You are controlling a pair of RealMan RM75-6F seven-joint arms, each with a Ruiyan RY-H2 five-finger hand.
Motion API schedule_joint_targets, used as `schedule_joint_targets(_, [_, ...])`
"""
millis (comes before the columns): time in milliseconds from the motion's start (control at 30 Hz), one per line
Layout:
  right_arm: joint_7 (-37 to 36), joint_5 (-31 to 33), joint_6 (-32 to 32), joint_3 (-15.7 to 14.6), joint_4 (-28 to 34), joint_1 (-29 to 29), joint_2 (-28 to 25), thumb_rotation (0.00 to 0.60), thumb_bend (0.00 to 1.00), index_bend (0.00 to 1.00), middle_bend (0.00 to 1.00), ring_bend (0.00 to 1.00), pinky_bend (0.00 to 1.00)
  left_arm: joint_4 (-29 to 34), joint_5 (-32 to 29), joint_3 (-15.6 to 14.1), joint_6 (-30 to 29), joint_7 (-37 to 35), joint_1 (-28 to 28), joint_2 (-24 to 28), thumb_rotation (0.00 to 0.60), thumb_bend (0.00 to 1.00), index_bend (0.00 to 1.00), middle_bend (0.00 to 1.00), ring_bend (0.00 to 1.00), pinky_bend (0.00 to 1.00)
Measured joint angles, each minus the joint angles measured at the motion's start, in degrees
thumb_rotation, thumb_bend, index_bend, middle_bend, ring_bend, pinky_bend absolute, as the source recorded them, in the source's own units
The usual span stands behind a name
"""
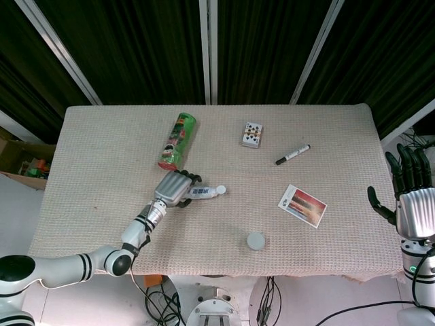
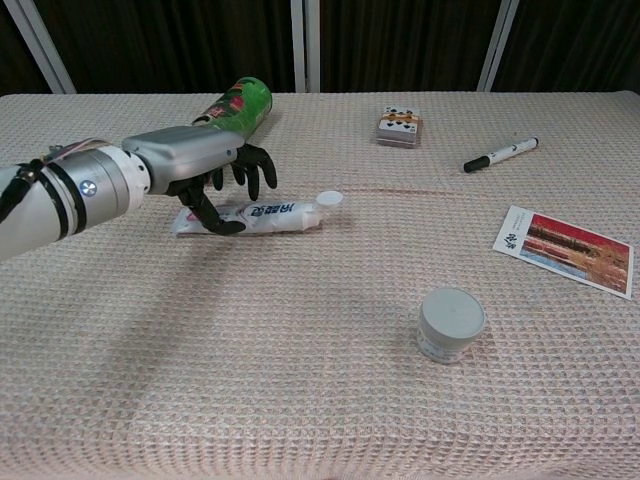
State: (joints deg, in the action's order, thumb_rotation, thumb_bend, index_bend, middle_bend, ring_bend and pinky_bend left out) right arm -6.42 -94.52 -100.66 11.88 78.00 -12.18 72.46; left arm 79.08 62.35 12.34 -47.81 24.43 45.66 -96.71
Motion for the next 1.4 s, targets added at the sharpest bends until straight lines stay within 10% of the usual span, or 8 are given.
schedule_joint_targets(933, [0.67, -0.16, 0.57, -0.46, -1.51, -1.20, 1.80, 0.600, 0.36, 0.00, 0.00, 0.00, 0.00, -0.21, -10.94, -2.26, 2.91, 2.89, 4.48, 1.83, 0.582, 0.38, 0.42, 0.48, 0.42, 0.50])
schedule_joint_targets(1400, [1.16, 0.40, 0.81, -0.78, -0.31, -0.73, 0.99, 0.600, 0.36, 0.00, 0.00, 0.00, 0.00, -3.87, -3.29, -2.91, -0.50, -3.73, 3.93, -0.71, 0.600, 0.40, 0.72, 0.77, 0.69, 0.72])
